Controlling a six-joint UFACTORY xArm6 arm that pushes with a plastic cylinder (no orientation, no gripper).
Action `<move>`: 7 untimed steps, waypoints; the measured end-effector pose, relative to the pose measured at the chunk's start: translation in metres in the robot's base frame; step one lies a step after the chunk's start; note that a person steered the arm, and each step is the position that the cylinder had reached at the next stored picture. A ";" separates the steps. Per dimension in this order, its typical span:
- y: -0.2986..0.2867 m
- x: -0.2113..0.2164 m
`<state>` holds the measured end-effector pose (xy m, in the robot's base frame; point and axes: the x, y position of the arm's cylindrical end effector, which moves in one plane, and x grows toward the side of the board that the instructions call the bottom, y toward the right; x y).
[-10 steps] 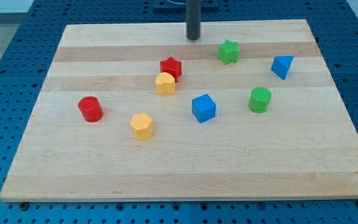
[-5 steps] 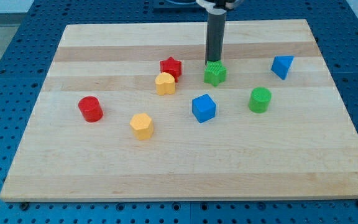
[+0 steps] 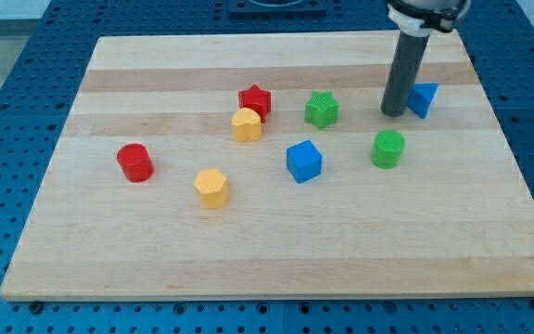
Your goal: Push the green star into red star
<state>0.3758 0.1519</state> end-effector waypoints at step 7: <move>-0.097 -0.034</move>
